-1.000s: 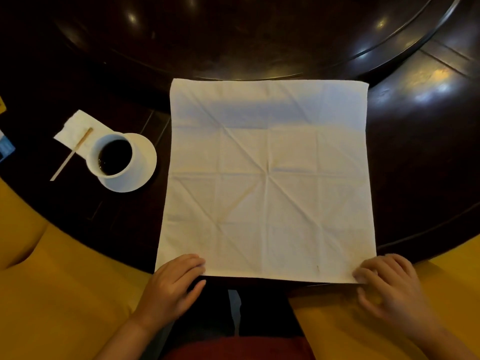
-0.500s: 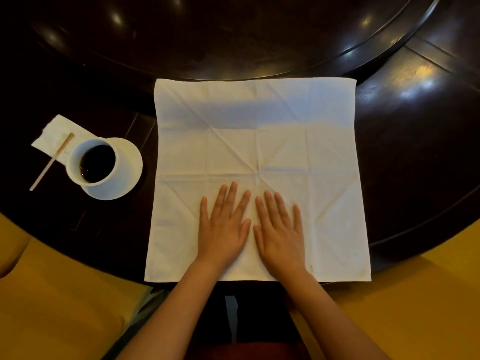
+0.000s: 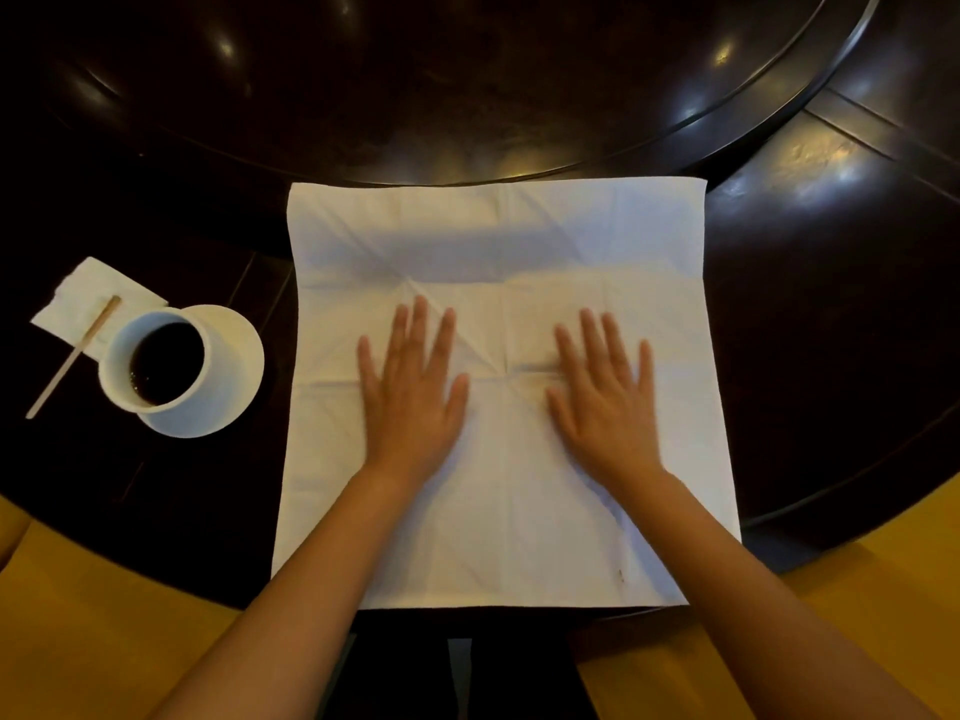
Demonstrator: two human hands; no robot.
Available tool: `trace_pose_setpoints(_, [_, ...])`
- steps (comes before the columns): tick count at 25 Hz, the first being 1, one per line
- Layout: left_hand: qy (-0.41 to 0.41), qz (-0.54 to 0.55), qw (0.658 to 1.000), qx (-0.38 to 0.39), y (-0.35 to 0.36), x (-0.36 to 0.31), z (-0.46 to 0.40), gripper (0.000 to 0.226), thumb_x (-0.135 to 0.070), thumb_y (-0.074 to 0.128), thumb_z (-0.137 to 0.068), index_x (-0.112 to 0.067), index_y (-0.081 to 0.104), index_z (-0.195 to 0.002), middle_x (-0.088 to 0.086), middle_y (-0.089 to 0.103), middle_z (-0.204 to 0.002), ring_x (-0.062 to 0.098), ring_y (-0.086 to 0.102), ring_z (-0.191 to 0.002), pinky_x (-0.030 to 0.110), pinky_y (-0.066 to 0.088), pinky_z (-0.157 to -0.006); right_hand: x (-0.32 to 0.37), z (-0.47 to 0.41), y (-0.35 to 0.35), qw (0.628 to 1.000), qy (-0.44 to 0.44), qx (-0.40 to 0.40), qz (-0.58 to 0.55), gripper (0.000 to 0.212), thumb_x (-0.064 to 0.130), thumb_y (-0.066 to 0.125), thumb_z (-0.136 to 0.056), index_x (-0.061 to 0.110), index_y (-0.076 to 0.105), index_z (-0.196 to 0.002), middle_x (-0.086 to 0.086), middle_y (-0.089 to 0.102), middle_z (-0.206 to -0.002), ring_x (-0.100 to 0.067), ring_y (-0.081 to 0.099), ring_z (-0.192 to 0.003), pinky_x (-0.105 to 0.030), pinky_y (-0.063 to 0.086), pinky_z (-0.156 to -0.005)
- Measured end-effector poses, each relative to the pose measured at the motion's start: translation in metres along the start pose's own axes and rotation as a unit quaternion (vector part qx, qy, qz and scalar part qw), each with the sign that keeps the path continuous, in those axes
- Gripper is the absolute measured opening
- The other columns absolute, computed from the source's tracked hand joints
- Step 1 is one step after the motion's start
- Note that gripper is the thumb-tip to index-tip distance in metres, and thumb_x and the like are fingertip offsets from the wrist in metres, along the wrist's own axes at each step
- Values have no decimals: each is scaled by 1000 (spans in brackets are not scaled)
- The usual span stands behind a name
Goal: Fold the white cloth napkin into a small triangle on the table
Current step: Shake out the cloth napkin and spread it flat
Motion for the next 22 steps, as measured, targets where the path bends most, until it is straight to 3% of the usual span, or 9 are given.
trace_pose_setpoints(2, [32, -51, 997, 52, 17, -18, -22, 63, -46, 21, -90, -26, 9, -149, 8, 12, -157, 22, 4, -143, 53, -1, -111, 17, -30, 11, 999, -43, 32, -3, 58, 48, 22, -93, 23, 21, -145, -8, 19, -154, -22, 9, -142, -48, 3, -110])
trace_pose_setpoints(5, [34, -83, 990, 105, 33, -6, -34, 68, -55, 10, -86, -31, 2, -148, 2, -1, -159, 18, -5, -144, 49, -6, -111, 2, -57, 19, 994, -71, 78, 29, 60, 55, 11, -90, 30, 3, -144, -4, 7, -157, -19, -2, -143, -47, -2, -113])
trace_pose_setpoints(9, [25, -49, 996, 73, 23, 39, -41, 71, -57, 23, -84, -28, 17, -148, 3, 4, -158, 20, -1, -144, 49, 0, -111, -52, -76, 5, 996, -36, 67, 43, 65, 57, 10, -88, 29, -1, -146, -1, -2, -157, -18, -7, -143, -45, 1, -115])
trace_pose_setpoints(13, [-13, -53, 996, 72, 20, 61, -42, 72, -58, 20, -85, -27, 12, -149, 3, 1, -159, 21, -4, -144, 52, 2, -112, -85, -83, -3, 996, 0, 81, 42, 68, 58, 11, -90, 25, -4, -147, -1, -6, -157, -18, -9, -143, -43, 1, -115])
trace_pose_setpoints(22, [-51, -48, 994, 87, 17, 49, -6, 75, -60, 16, -83, -26, 8, -149, 5, 1, -159, 22, -4, -144, 53, -1, -112, -90, -29, -6, 991, 7, 120, 56, 68, 64, -10, -84, 28, -18, -141, -3, -10, -157, -19, -14, -142, -42, -5, -115])
Point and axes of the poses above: each hand's wrist, its own z-axis away from the middle knuckle, its own y-axis out of the palm, x = y × z, the point moved 4 cm from there along -z, towards the middle knuckle
